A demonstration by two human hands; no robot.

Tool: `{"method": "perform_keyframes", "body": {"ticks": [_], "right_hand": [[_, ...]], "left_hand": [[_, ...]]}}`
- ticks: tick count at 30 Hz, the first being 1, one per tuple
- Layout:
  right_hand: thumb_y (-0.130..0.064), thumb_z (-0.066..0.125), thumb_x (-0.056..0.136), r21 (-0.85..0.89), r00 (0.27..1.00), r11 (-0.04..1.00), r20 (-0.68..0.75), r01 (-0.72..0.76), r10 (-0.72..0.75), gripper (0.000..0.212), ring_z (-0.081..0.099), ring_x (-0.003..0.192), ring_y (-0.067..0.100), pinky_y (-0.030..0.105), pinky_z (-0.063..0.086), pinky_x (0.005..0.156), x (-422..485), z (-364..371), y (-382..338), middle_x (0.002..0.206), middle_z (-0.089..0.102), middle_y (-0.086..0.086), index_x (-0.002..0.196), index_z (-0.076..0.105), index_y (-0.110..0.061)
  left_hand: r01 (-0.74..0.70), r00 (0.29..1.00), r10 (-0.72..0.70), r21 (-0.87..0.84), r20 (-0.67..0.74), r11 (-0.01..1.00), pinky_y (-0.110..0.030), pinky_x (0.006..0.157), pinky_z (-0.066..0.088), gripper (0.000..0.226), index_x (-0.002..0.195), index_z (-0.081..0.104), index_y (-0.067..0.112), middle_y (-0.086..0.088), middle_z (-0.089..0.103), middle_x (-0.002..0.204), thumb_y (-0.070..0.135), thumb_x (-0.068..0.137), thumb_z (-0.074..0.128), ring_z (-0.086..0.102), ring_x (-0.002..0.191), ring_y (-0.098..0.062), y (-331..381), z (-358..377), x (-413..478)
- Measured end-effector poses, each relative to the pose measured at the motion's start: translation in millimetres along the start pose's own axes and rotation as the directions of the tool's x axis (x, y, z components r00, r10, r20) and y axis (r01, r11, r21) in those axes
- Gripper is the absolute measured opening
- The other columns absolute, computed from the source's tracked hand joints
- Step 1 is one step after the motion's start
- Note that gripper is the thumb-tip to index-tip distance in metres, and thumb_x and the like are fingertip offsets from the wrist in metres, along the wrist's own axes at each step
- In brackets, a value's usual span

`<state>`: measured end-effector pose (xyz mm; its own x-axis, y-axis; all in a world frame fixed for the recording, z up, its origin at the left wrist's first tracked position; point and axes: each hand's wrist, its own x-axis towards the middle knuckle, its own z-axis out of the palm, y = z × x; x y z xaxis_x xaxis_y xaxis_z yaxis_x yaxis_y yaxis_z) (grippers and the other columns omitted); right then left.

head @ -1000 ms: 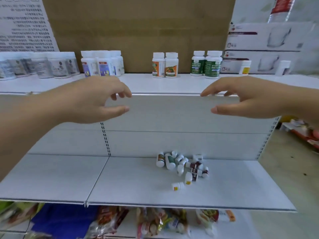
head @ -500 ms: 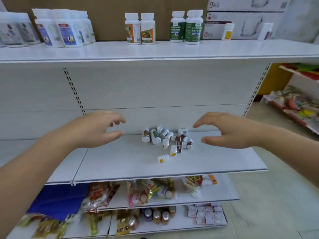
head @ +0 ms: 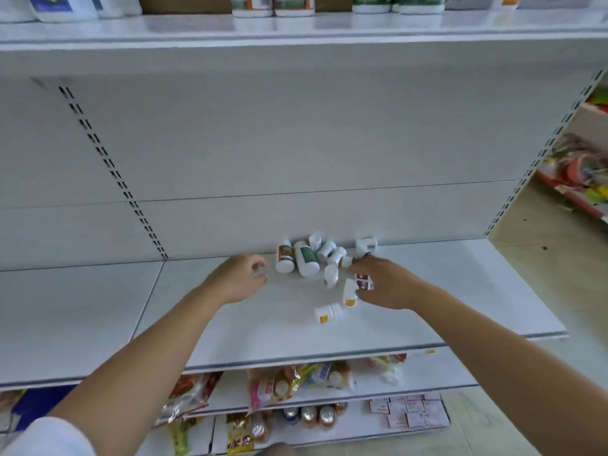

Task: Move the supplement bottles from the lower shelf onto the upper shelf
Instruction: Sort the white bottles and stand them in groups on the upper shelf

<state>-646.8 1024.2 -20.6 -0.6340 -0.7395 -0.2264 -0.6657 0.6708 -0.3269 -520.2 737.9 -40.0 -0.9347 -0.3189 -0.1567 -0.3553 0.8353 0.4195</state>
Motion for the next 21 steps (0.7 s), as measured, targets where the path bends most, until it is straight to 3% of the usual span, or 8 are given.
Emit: {"method": "perform_keyframes", "body": {"ticks": [3, 5, 7, 11, 14, 16, 19, 21], "right_hand": [[-0.035, 0.058, 0.086, 0.009, 0.997, 0.999, -0.069, -0.046, 0.046, 0.048, 0.054, 0.115, 0.022, 0.033, 0.043, 0.093, 47.9, 21.1, -2.7, 0.128, 0.057, -0.003, 0.133, 0.051, -0.029], [-0.035, 0.055, 0.089, 0.023, 0.987, 0.998, -0.148, -0.065, 0.068, 0.043, 0.058, 0.113, 0.025, 0.032, 0.045, 0.085, 80.1, 28.5, -10.5, 0.126, 0.06, -0.001, 0.13, 0.053, -0.024], [-0.039, 0.051, 0.09, 0.004, 0.973, 0.997, -0.218, -0.079, 0.078, 0.041, 0.06, 0.11, 0.03, 0.033, 0.046, 0.082, 109.0, 32.4, -22.0, 0.122, 0.064, 0.004, 0.127, 0.053, -0.022], [-0.048, 0.048, 0.089, -0.155, 0.965, 0.971, -0.218, -0.182, 0.146, 0.049, 0.059, 0.111, 0.033, 0.039, 0.041, 0.088, 155.7, 47.6, -40.8, 0.121, 0.062, 0.01, 0.124, 0.047, -0.014], [-0.047, 0.055, 0.085, -0.163, 0.954, 0.953, -0.202, -0.254, 0.22, 0.06, 0.054, 0.118, 0.034, 0.04, 0.038, 0.083, 173.5, 65.8, -47.3, 0.129, 0.054, 0.009, 0.129, 0.039, -0.01], [-0.047, 0.055, 0.084, -0.117, 0.939, 0.948, -0.219, -0.296, 0.266, 0.06, 0.054, 0.117, 0.035, 0.039, 0.037, 0.079, 176.1, 71.2, -47.6, 0.126, 0.054, 0.009, 0.127, 0.039, -0.01], [-0.05, 0.063, 0.077, 0.101, 0.933, 0.949, -0.174, -0.3, 0.314, 0.061, 0.06, 0.106, 0.032, 0.036, 0.047, 0.082, 163.7, 55.7, -50.6, 0.115, 0.062, 0.009, 0.118, 0.044, -0.01], [-0.043, 0.066, 0.079, 0.305, 0.949, 0.919, -0.112, -0.25, 0.295, 0.054, 0.062, 0.093, 0.027, 0.031, 0.046, 0.074, 142.0, 32.2, -55.9, 0.109, 0.066, 0.012, 0.119, 0.054, -0.008]], "left_hand": [[0.126, 0.991, -0.13, -0.146, -0.023, 0.981, -0.031, 0.086, 0.047, 0.034, 0.118, 0.062, 0.017, -0.001, 0.061, 0.111, 0.031, 0.087, 0.064, 0.06, 0.103, -0.022, -11.5, 19.8, 40.8], [0.177, 0.983, -0.181, -0.277, 0.009, 0.945, -0.029, 0.068, 0.044, 0.025, 0.088, 0.067, 0.02, 0.005, 0.062, 0.082, 0.043, 0.077, 0.065, 0.059, 0.079, -0.016, -10.2, 30.4, 65.1], [0.21, 0.976, -0.216, -0.398, 0.029, 0.893, -0.028, 0.055, 0.035, 0.041, 0.059, 0.059, 0.017, 0.006, 0.055, 0.059, 0.057, 0.065, 0.059, 0.053, 0.063, -0.015, -5.0, 40.0, 86.8], [0.228, 0.971, -0.239, -0.426, 0.028, 0.876, -0.031, 0.062, 0.042, 0.052, 0.083, 0.073, 0.009, -0.018, 0.073, 0.088, 0.059, 0.082, 0.059, 0.069, 0.084, -0.031, -7.3, 66.7, 121.5], [0.24, 0.962, -0.272, -0.557, 0.026, 0.795, -0.033, 0.067, 0.054, 0.054, 0.085, 0.076, 0.01, -0.012, 0.075, 0.088, 0.059, 0.066, 0.066, 0.072, 0.085, -0.025, -12.7, 76.2, 126.6], [0.258, 0.958, -0.276, -0.65, 0.076, 0.715, -0.027, 0.056, 0.053, 0.04, 0.09, 0.076, 0.009, -0.011, 0.075, 0.089, 0.046, 0.077, 0.072, 0.069, 0.075, -0.022, -11.0, 73.3, 118.2], [0.276, 0.95, -0.277, -0.805, 0.145, 0.525, -0.022, 0.049, 0.048, 0.035, 0.101, 0.071, 0.0, -0.015, 0.07, 0.089, 0.032, 0.088, 0.069, 0.065, 0.065, -0.019, -10.0, 59.4, 94.3], [0.301, 0.941, -0.245, -0.912, 0.235, 0.28, -0.028, 0.06, 0.053, 0.028, 0.104, 0.068, 0.003, -0.011, 0.07, 0.087, 0.025, 0.088, 0.069, 0.066, 0.072, -0.02, -7.1, 38.8, 68.2]]}}
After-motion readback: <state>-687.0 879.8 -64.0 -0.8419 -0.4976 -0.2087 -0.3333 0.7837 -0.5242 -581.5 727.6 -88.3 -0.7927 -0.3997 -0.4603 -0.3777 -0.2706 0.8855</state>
